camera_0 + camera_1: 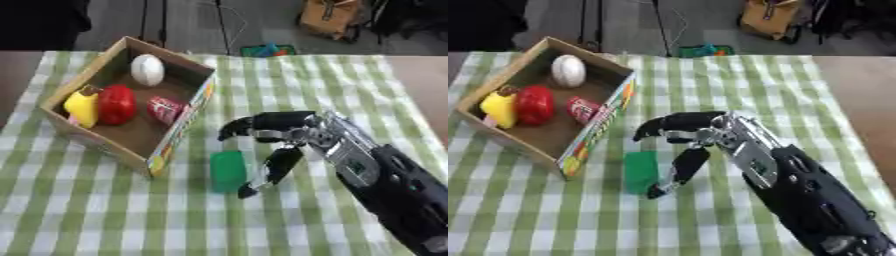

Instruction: Pick up objects on the table and place them in the box.

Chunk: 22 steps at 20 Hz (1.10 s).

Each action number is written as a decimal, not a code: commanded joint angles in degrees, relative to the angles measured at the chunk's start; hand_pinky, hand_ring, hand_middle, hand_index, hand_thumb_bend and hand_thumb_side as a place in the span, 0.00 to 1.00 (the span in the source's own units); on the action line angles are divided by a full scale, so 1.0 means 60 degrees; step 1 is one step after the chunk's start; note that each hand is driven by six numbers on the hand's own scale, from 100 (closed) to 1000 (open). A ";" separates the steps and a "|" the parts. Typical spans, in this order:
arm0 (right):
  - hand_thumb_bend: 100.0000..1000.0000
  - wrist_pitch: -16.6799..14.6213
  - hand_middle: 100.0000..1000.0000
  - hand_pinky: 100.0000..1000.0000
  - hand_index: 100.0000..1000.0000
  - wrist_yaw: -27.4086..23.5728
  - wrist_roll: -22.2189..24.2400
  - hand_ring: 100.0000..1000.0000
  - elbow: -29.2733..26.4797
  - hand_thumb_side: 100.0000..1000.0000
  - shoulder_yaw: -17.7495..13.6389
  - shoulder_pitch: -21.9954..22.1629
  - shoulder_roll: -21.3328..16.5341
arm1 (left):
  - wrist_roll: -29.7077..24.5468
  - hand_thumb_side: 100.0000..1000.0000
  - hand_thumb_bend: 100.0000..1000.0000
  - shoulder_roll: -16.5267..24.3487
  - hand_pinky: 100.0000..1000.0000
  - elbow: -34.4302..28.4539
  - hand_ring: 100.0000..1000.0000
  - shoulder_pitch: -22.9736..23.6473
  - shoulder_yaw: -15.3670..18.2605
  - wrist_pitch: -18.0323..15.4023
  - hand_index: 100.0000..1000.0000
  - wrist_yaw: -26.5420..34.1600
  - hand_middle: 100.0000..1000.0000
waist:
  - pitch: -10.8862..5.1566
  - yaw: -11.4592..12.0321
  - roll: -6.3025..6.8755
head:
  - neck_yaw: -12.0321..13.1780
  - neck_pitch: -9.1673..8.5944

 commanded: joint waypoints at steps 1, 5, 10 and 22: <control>0.66 0.0001 0.97 0.94 1.00 0.0132 -0.0134 0.95 -0.0008 0.63 -0.0049 -0.0076 -0.0001 | -0.0026 1.00 0.00 0.0069 0.71 -0.0136 0.56 -0.0149 -0.0017 0.0009 0.72 0.0013 0.67 | -0.0149 0.0013 0.0029 | -0.0030 -0.0104; 0.66 0.0276 0.95 0.94 1.00 0.0352 -0.0527 0.95 -0.0058 0.64 -0.0088 0.0019 0.0094 | -0.0028 1.00 0.00 0.0064 0.71 -0.0136 0.56 -0.0155 -0.0018 0.0008 0.72 0.0010 0.67 | -0.0134 0.0018 0.0027 | -0.0025 -0.0100; 0.60 0.0850 0.87 0.95 0.95 0.0745 -0.0956 0.95 -0.0176 0.63 -0.0043 0.0066 0.0067 | -0.0033 1.00 0.00 0.0067 0.71 -0.0136 0.57 -0.0155 -0.0020 0.0011 0.72 0.0004 0.67 | -0.0140 0.0002 0.0000 | -0.0013 -0.0091; 0.57 0.1145 0.82 0.95 0.93 0.1069 -0.1115 0.95 -0.0160 0.62 0.0085 0.0093 0.0076 | -0.0057 1.00 0.00 0.0066 0.71 -0.0136 0.57 -0.0168 -0.0030 0.0019 0.72 0.0005 0.67 | -0.0148 -0.0011 -0.0004 | -0.0012 -0.0077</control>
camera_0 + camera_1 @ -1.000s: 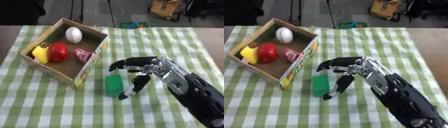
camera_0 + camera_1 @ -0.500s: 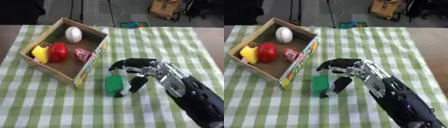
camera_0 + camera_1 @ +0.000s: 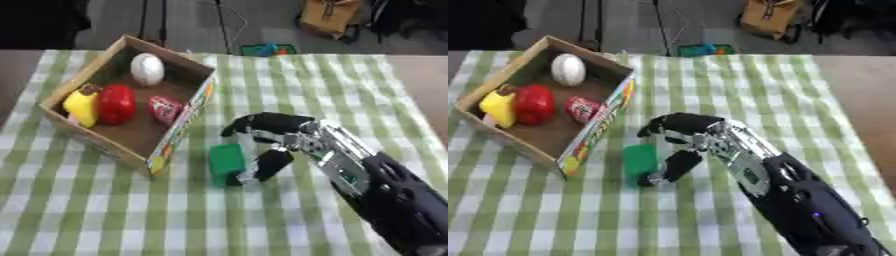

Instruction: Pick up objects on the table and place them in the box.

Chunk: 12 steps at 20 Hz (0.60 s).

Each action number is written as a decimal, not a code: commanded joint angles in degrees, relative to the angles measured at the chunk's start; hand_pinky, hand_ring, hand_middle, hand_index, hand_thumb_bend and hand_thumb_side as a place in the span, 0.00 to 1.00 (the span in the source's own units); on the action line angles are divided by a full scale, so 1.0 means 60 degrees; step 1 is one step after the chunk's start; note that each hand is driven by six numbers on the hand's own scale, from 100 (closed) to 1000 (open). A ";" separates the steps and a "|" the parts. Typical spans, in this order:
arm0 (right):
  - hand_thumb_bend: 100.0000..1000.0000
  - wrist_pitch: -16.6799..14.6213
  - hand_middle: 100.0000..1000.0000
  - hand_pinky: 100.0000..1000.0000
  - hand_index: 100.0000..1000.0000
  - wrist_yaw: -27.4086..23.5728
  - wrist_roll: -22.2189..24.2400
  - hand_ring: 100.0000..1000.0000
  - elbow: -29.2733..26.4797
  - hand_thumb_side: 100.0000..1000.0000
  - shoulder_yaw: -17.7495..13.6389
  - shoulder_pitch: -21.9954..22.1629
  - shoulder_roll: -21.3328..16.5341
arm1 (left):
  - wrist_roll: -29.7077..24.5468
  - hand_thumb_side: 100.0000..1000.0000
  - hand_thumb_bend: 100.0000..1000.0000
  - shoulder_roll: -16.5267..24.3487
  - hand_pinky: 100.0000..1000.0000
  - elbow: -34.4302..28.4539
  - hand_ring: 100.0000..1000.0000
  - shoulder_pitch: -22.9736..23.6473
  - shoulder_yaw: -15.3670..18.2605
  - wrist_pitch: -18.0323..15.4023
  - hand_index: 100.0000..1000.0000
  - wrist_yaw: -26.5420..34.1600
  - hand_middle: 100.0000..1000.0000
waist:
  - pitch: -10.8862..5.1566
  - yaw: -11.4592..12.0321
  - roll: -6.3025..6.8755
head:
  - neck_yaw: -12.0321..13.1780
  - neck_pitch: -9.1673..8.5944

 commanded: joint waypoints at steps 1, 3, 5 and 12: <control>0.57 -0.0079 0.82 0.95 0.93 0.0062 0.0124 0.95 -0.0168 0.62 -0.0010 -0.0115 -0.0104 | -0.0037 1.00 0.00 0.0076 0.71 -0.0136 0.57 -0.0156 -0.0028 0.0000 0.72 0.0003 0.67 | -0.0180 -0.0016 0.0012 | 0.0007 -0.0073; 0.57 -0.0118 0.82 0.95 0.93 0.0022 0.0188 0.95 -0.0180 0.62 0.0007 -0.0109 -0.0119 | -0.0036 1.00 0.00 0.0073 0.71 -0.0136 0.57 -0.0156 -0.0025 0.0002 0.72 0.0001 0.67 | -0.0178 -0.0019 0.0010 | 0.0010 -0.0068; 0.58 -0.0169 0.80 0.95 0.91 -0.0062 0.0242 0.94 -0.0215 0.61 0.0055 -0.0101 -0.0152 | -0.0040 1.00 0.00 0.0072 0.71 -0.0136 0.57 -0.0162 -0.0023 0.0011 0.72 -0.0005 0.67 | -0.0177 -0.0022 0.0009 | 0.0018 -0.0053; 0.58 -0.0143 0.72 0.94 0.85 -0.0320 0.0156 0.92 -0.0379 0.59 0.0113 -0.0158 -0.0240 | -0.0020 1.00 0.00 0.0073 0.71 -0.0136 0.57 -0.0168 -0.0003 0.0050 0.72 -0.0025 0.67 | -0.0195 -0.0033 -0.0012 | 0.0024 -0.0039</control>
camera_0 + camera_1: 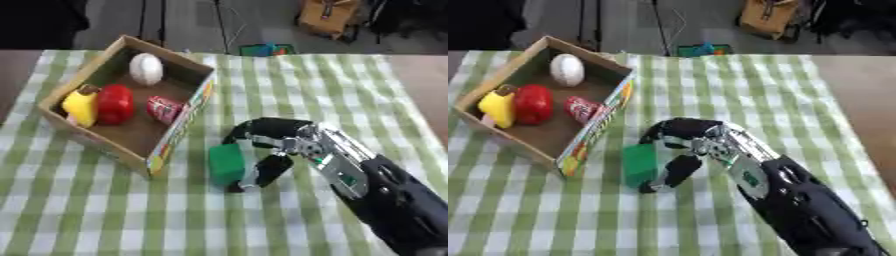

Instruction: Pick up objects on the table and place them in the box.

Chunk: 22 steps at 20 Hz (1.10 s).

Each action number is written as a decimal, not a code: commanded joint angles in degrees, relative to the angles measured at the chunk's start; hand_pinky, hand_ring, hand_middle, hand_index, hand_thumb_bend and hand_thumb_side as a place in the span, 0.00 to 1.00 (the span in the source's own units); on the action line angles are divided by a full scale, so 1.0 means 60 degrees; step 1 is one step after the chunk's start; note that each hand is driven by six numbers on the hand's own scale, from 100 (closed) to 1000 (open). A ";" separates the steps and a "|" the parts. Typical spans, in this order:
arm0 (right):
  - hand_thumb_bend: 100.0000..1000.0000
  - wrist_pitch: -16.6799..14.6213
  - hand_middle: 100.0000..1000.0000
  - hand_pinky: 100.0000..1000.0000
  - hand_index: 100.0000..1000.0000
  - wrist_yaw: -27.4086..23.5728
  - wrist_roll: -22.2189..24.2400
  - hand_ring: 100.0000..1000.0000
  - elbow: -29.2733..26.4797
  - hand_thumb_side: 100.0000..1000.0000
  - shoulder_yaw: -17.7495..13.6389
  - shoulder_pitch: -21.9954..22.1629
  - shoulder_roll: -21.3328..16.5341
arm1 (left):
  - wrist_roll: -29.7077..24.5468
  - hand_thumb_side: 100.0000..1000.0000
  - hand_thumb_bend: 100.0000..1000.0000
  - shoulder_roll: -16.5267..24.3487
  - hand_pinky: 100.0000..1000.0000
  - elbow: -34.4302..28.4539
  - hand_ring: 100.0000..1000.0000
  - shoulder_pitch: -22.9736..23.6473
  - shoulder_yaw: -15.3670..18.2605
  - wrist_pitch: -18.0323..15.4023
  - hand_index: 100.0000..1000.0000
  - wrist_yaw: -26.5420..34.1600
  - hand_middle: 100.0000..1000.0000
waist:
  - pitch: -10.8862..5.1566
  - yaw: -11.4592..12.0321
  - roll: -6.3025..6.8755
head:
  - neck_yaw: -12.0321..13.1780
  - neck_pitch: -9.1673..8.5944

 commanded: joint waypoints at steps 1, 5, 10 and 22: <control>0.58 0.0032 0.72 0.94 0.85 -0.0140 -0.0063 0.92 -0.0271 0.59 -0.0026 -0.0191 -0.0233 | -0.0009 1.00 0.00 0.0073 0.71 -0.0136 0.57 -0.0138 -0.0004 0.0025 0.72 -0.0026 0.67 | -0.0196 -0.0002 0.0026 | 0.0019 -0.0041; 0.57 0.0105 0.67 0.93 0.81 -0.0172 -0.0220 0.91 -0.0265 0.61 -0.0048 -0.0199 -0.0209 | -0.0001 1.00 0.00 0.0063 0.71 -0.0136 0.57 -0.0129 -0.0006 0.0030 0.72 -0.0027 0.67 | -0.0201 0.0003 0.0026 | 0.0020 -0.0074; 0.55 0.0198 0.62 0.92 0.77 -0.0203 -0.0505 0.89 -0.0239 0.64 -0.0065 -0.0190 -0.0168 | 0.0004 1.00 0.00 0.0052 0.71 -0.0136 0.57 -0.0123 -0.0013 0.0041 0.72 -0.0040 0.67 | -0.0173 0.0007 0.0034 | 0.0012 -0.0102; 0.54 0.0252 0.56 0.91 0.72 -0.0104 -0.0630 0.86 -0.0091 0.52 -0.0057 -0.0141 -0.0142 | 0.0023 1.00 0.00 0.0045 0.71 -0.0136 0.57 -0.0129 -0.0006 0.0046 0.72 -0.0056 0.67 | -0.0161 0.0030 0.0044 | -0.0001 -0.0106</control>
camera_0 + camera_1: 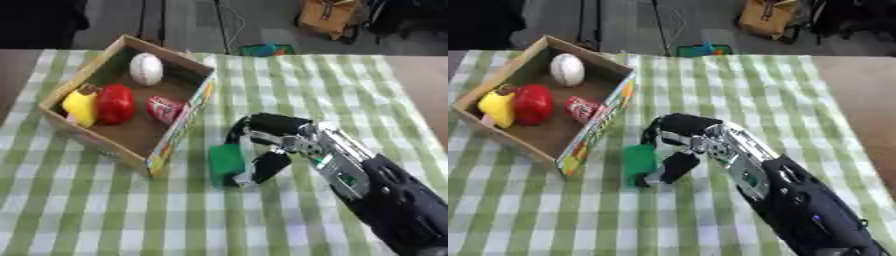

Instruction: Pick up objects on the table and place them in the box.

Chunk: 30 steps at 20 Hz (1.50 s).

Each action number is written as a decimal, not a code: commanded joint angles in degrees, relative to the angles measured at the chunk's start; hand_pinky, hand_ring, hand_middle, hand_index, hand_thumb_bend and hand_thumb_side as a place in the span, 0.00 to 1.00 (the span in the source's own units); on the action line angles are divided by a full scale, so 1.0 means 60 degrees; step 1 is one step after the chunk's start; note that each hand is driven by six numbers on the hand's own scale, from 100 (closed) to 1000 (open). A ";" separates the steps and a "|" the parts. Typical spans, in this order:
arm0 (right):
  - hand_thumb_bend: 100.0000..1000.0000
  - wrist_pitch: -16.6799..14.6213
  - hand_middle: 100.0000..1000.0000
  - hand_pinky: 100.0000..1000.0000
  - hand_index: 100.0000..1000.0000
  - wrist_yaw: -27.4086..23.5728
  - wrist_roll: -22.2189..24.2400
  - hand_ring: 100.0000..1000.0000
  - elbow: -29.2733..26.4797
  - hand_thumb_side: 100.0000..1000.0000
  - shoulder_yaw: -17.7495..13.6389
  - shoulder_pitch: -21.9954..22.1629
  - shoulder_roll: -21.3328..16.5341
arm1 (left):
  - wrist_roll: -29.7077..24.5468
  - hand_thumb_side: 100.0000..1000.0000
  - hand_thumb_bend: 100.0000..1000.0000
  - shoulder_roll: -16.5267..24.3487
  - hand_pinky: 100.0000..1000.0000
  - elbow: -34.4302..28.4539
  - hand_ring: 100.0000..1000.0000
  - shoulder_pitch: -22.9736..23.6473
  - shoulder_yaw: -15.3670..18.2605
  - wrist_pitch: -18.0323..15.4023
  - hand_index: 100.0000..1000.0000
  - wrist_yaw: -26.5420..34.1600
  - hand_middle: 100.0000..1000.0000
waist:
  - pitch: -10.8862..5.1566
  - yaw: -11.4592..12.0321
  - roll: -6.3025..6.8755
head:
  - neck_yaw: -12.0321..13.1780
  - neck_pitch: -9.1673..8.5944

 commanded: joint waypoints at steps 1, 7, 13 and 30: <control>0.54 0.0012 0.55 0.91 0.72 0.0056 -0.0013 0.86 -0.0026 0.49 -0.0055 -0.0140 -0.0137 | 0.0012 1.00 0.00 0.0047 0.71 -0.0136 0.57 -0.0129 -0.0007 0.0027 0.72 -0.0049 0.67 | -0.0156 0.0019 0.0046 | -0.0004 -0.0102; 0.53 0.0036 0.52 0.90 0.69 0.0037 0.0102 0.83 0.0089 0.42 -0.0060 -0.0127 -0.0115 | 0.0020 1.00 0.00 0.0047 0.71 -0.0136 0.56 -0.0141 -0.0004 0.0031 0.72 -0.0053 0.67 | -0.0128 0.0029 0.0055 | 0.0000 -0.0102; 0.40 0.0141 0.45 0.87 0.63 -0.0060 -0.0166 0.78 0.0062 0.47 -0.0141 -0.0108 -0.0092 | 0.0020 1.00 0.00 0.0040 0.70 -0.0136 0.56 -0.0136 -0.0010 0.0049 0.72 -0.0056 0.67 | -0.0116 0.0023 0.0061 | 0.0004 -0.0136; 0.19 0.0601 0.37 0.81 0.52 -0.0331 -0.1579 0.68 -0.0143 0.49 -0.0200 -0.0138 -0.0129 | -0.0007 1.00 0.00 0.0035 0.70 -0.0136 0.56 -0.0137 -0.0028 0.0119 0.72 -0.0088 0.67 | -0.0130 0.0004 0.0048 | 0.0011 -0.0169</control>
